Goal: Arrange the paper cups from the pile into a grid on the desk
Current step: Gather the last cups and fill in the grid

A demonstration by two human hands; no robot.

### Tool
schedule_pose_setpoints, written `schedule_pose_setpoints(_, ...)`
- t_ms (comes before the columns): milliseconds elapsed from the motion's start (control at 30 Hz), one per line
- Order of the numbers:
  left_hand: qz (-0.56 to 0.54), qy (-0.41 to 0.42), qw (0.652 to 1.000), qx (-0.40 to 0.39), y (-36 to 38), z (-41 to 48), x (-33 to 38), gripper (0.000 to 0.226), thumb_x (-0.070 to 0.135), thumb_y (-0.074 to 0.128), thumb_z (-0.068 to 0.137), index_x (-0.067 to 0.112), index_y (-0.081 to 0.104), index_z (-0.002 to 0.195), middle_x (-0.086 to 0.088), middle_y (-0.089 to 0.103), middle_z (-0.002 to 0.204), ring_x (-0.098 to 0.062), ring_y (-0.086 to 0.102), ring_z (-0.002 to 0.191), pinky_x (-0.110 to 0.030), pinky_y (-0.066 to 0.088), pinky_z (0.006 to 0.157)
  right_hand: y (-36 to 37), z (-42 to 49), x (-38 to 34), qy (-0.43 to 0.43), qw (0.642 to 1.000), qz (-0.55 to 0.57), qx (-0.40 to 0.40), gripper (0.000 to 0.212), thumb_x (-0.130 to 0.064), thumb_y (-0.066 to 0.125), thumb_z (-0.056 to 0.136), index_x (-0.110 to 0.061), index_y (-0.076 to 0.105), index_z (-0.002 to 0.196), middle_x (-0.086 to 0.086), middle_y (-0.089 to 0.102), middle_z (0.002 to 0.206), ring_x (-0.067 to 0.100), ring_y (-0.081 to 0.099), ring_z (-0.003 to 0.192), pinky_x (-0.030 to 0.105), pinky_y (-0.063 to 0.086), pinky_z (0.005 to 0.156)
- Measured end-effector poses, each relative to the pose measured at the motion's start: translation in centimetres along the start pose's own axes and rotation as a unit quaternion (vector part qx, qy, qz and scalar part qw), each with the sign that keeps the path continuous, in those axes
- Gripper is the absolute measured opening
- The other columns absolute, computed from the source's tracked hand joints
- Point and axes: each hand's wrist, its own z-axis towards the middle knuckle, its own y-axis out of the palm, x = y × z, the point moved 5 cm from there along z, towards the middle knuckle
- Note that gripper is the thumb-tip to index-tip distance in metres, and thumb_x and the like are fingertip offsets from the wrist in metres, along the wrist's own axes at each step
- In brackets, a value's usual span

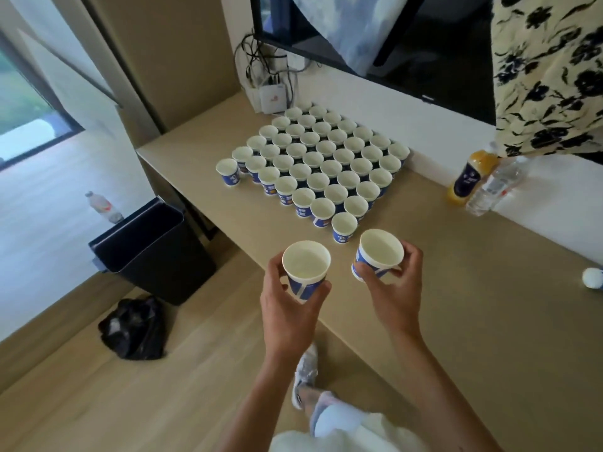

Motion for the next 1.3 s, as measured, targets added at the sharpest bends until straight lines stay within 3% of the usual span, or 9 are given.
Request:
schedule_pose_setpoints(267, 0.076, -0.015, 0.997, 0.018, -3.4, 13.6, -3.7, 0.064, 0.023, 0.09, 0.069, 0.03, 0.053, 0.121, 0.023, 0.062, 0.106, 0.0, 0.059, 0.096, -0.013, 0.044, 0.077, 12.2, 6.7, 1.5, 0.031, 0.998, 0.046, -0.034, 0.065, -0.028, 0.088, 0.069, -0.021, 0.051, 0.122, -0.006, 0.065, 0.117, 0.026, 0.064, 0.103, 0.058, 0.052, 0.088)
schedule_pose_setpoints(433, 0.077, -0.035, 0.995, 0.044, -4.4, 20.7, -5.9, 0.063, 0.025, 0.09, 0.07, 0.033, 0.053, 0.12, 0.019, 0.063, 0.108, -0.008, 0.06, 0.101, -0.03, 0.051, 0.083, 16.8, 9.0, 0.8, 0.044, 0.997, 0.051, -0.044, 0.063, -0.022, 0.086, 0.069, -0.02, 0.051, 0.121, -0.008, 0.065, 0.115, 0.021, 0.064, 0.099, 0.054, 0.052, 0.089)
schedule_pose_setpoints(533, 0.077, -0.043, 0.995, 0.05, -4.3, 24.1, -7.4, 0.063, 0.025, 0.09, 0.07, 0.031, 0.055, 0.121, 0.014, 0.064, 0.109, -0.011, 0.059, 0.102, -0.031, 0.05, 0.082, 18.9, 10.0, 0.7, 0.055, 0.997, 0.043, -0.043, 0.063, -0.018, 0.088, 0.07, -0.024, 0.051, 0.121, -0.006, 0.065, 0.115, 0.025, 0.063, 0.101, 0.054, 0.052, 0.09)
schedule_pose_setpoints(633, 0.067, -0.053, 0.995, 0.053, -3.7, 27.7, -9.4, 0.062, 0.024, 0.089, 0.07, 0.031, 0.055, 0.121, 0.011, 0.062, 0.112, -0.009, 0.057, 0.102, -0.027, 0.048, 0.079, 21.2, 10.7, 0.3, 0.057, 0.997, 0.028, -0.045, 0.056, -0.01, 0.087, 0.073, -0.023, 0.052, 0.115, -0.018, 0.064, 0.104, 0.014, 0.063, 0.089, 0.049, 0.052, 0.091)
schedule_pose_setpoints(700, 0.065, -0.063, 0.995, 0.044, -3.2, 30.1, -11.2, 0.063, 0.025, 0.088, 0.069, 0.032, 0.054, 0.122, 0.009, 0.059, 0.115, -0.011, 0.056, 0.103, -0.029, 0.05, 0.079, 22.9, 11.1, 0.3, 0.054, 0.997, 0.012, -0.045, 0.055, -0.009, 0.086, 0.073, -0.023, 0.052, 0.114, -0.025, 0.061, 0.1, 0.006, 0.061, 0.083, 0.045, 0.051, 0.092)
schedule_pose_setpoints(767, 0.066, -0.069, 0.995, 0.033, -2.7, 32.0, -12.9, 0.063, 0.025, 0.088, 0.07, 0.031, 0.054, 0.123, 0.009, 0.056, 0.115, -0.013, 0.057, 0.102, -0.032, 0.051, 0.079, 24.2, 11.6, 0.1, 0.05, 0.998, -0.003, -0.037, 0.057, -0.012, 0.087, 0.072, -0.026, 0.052, 0.115, -0.026, 0.061, 0.103, 0.005, 0.061, 0.091, 0.043, 0.052, 0.092)
schedule_pose_setpoints(867, 0.077, -0.069, 0.995, 0.004, -2.1, 34.7, -15.4, 0.063, 0.025, 0.088, 0.07, 0.03, 0.053, 0.121, 0.008, 0.056, 0.113, -0.013, 0.056, 0.099, -0.037, 0.051, 0.081, 26.3, 12.6, -0.4, 0.046, 0.999, -0.016, -0.012, 0.063, -0.026, 0.089, 0.069, -0.032, 0.05, 0.118, -0.02, 0.063, 0.11, 0.012, 0.063, 0.103, 0.045, 0.052, 0.092)
schedule_pose_setpoints(1100, 0.109, -0.106, 0.987, -0.056, -1.9, 38.6, -21.5, 0.066, 0.018, 0.089, 0.067, 0.023, 0.053, 0.123, 0.004, 0.055, 0.111, -0.021, 0.055, 0.097, -0.039, 0.048, 0.086, 30.2, 13.3, 0.1, 0.061, 0.996, -0.057, 0.044, 0.066, -0.036, 0.088, 0.068, -0.03, 0.049, 0.12, -0.008, 0.063, 0.114, 0.021, 0.063, 0.104, 0.049, 0.053, 0.09)
schedule_pose_setpoints(1300, 0.122, -0.134, 0.978, -0.1, -1.3, 41.6, -25.3, 0.072, 0.012, 0.088, 0.065, 0.019, 0.054, 0.129, 0.0, 0.05, 0.109, -0.024, 0.053, 0.099, -0.034, 0.041, 0.086, 34.0, 12.7, 0.3, 0.07, 0.992, -0.08, 0.07, 0.066, -0.036, 0.087, 0.068, -0.026, 0.048, 0.12, -0.024, 0.058, 0.111, 0.009, 0.061, 0.103, 0.03, 0.054, 0.088)
